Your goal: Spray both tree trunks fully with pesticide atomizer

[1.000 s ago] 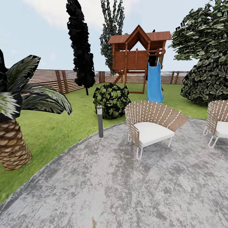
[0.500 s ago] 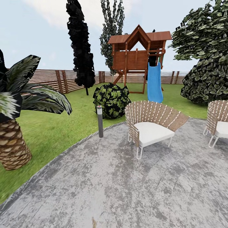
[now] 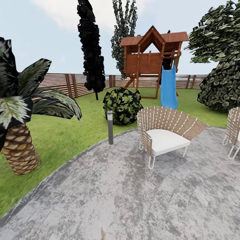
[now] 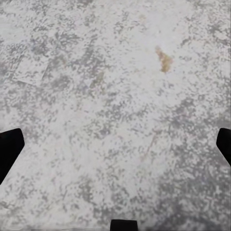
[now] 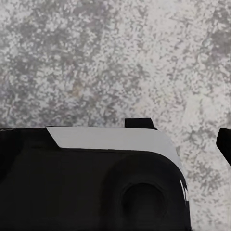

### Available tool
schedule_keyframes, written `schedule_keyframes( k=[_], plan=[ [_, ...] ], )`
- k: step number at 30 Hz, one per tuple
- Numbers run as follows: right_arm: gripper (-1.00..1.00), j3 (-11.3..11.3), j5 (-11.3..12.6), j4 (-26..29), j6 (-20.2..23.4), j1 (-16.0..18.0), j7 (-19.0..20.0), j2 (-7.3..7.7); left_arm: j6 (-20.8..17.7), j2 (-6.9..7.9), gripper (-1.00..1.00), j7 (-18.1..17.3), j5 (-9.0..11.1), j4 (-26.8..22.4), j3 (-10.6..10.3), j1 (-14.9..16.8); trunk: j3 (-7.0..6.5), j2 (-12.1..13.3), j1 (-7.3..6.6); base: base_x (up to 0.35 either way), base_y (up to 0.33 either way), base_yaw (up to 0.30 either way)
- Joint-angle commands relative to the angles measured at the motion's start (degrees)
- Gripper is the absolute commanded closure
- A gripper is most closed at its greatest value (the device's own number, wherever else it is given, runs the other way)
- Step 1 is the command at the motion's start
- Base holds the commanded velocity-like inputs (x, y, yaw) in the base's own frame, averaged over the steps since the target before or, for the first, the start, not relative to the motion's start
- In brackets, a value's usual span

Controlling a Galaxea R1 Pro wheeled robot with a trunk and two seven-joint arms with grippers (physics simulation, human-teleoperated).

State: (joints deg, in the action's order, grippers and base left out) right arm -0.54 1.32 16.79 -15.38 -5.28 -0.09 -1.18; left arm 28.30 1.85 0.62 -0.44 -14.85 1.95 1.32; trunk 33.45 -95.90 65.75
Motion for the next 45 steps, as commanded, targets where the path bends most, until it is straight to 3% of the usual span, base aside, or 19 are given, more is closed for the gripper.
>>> schedule_keyframes(
  k=[1,27,36,45],
  plan=[
    [-1.00,0.0,0.0,-0.1,0.0,0.0,0.0,0.02,0.0,0.00,-1.00,0.0,0.0,0.0,0.0,0.0,0.00,0.0,0.00,0.000,0.002,0.272],
    [-1.00,0.1,-0.3,-0.2,0.0,0.0,0.0,-0.08,-0.2,-0.44,-1.00,0.0,-0.1,-2.9,0.0,0.0,0.00,0.0,0.00,0.000,0.000,0.280],
    [-1.00,0.1,-0.4,-0.1,0.0,0.0,0.0,0.09,-0.2,-0.44,-1.00,0.0,0.0,-2.9,0.0,0.0,0.00,0.0,0.00,0.000,0.000,0.044],
    [-1.00,0.1,-0.4,-0.1,0.0,0.0,0.0,-0.10,-0.2,-0.44,-1.00,0.0,0.0,-2.9,0.0,0.0,0.00,0.0,0.00,-0.117,0.002,0.266]
  ],
)
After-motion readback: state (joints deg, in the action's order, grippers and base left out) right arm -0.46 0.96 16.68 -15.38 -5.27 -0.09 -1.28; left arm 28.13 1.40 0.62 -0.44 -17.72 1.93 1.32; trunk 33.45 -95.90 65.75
